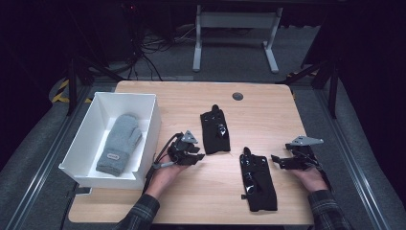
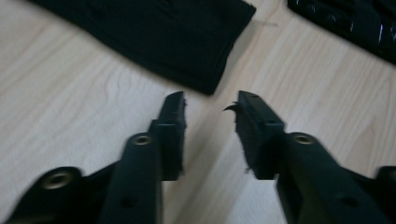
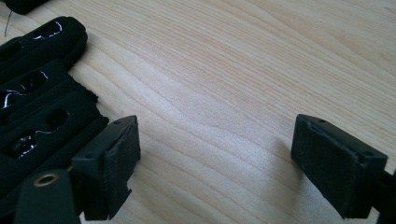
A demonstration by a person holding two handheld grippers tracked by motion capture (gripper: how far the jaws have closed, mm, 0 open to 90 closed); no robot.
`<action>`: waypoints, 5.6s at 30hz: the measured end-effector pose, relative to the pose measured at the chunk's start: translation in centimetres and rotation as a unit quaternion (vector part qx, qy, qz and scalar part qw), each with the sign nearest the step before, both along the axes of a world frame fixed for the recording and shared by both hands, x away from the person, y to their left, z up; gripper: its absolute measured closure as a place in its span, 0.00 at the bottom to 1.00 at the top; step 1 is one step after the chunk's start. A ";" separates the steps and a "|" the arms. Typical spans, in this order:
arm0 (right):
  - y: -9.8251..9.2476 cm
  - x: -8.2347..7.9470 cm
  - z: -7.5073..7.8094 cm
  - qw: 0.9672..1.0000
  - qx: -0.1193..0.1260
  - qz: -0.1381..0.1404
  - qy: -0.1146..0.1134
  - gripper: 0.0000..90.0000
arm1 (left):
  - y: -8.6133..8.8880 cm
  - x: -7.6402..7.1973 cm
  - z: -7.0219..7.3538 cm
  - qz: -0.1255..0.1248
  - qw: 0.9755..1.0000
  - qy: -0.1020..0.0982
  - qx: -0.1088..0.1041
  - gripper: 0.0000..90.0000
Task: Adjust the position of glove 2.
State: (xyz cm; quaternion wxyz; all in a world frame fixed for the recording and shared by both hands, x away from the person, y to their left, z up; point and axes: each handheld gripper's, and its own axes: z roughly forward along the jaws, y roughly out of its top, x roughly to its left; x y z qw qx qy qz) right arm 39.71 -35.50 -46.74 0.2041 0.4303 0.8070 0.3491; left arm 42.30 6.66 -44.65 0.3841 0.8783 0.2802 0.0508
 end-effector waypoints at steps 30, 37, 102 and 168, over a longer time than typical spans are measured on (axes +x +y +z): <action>0.0 -0.1 0.0 1.000 0.001 0.002 0.001 0.18 | -3.0 1.9 -1.1 -0.018 0.999 0.032 0.021 1.00; 0.0 -0.1 0.0 1.000 0.000 0.003 0.001 0.18 | -1.9 -0.1 -1.0 -0.030 0.998 0.048 0.027 1.00; -0.3 -0.6 0.3 1.000 0.009 0.016 0.003 0.34 | 1.5 -0.7 -0.6 0.081 0.994 0.074 0.008 0.99; 6.8 -4.3 1.2 0.972 0.008 0.229 0.059 1.00 | -0.4 -1.8 2.5 0.014 0.988 0.102 -0.112 0.99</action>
